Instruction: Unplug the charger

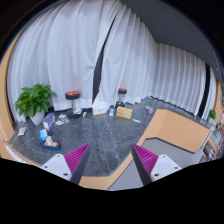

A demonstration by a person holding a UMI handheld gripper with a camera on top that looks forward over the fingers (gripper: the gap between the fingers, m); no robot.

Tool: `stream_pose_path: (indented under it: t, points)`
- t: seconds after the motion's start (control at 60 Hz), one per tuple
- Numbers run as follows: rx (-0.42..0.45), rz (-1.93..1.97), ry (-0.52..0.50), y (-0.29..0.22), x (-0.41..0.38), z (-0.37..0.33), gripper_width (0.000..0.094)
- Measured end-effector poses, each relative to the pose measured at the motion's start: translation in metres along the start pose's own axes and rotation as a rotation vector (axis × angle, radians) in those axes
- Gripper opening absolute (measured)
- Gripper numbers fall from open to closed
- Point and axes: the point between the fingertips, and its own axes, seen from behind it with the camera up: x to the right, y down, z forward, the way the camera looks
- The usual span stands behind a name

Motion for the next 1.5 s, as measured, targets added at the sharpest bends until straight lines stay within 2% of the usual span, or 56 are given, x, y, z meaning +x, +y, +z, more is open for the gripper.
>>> stream_pose_path:
  t: [0.2,0.383,0.517,0.667,0.85,0.967,1.117,1.183,1.283,1.317,1.333,1.417,1.5]
  points:
    - [-0.022,0.001,0.037,0.018,0.004,0.020,0.0853]
    - [-0.070,0.013,0.053,0.076,-0.015,0.050,0.0848]
    - [-0.153,0.028,0.002,0.149,-0.074,0.069,0.0850]
    - [-0.229,0.023,-0.125,0.204,-0.190,0.091,0.0848]
    - [-0.178,0.029,-0.279,0.185,-0.336,0.137,0.0853]
    - [-0.106,0.032,-0.300,0.148,-0.394,0.183,0.0848]
    - [-0.069,0.023,-0.276,0.121,-0.436,0.252,0.0825]
    - [-0.069,0.016,-0.255,0.119,-0.445,0.276,0.0741]
    - [-0.076,-0.004,-0.223,0.124,-0.445,0.300,0.0361]
    - [-0.050,-0.016,-0.229,0.119,-0.448,0.302,0.0279]
    - [-0.041,-0.021,-0.243,0.118,-0.452,0.303,0.0205]
    - [-0.039,-0.045,-0.242,0.117,-0.453,0.301,0.0118]
    - [-0.065,-0.037,-0.252,0.113,-0.454,0.301,0.0081]
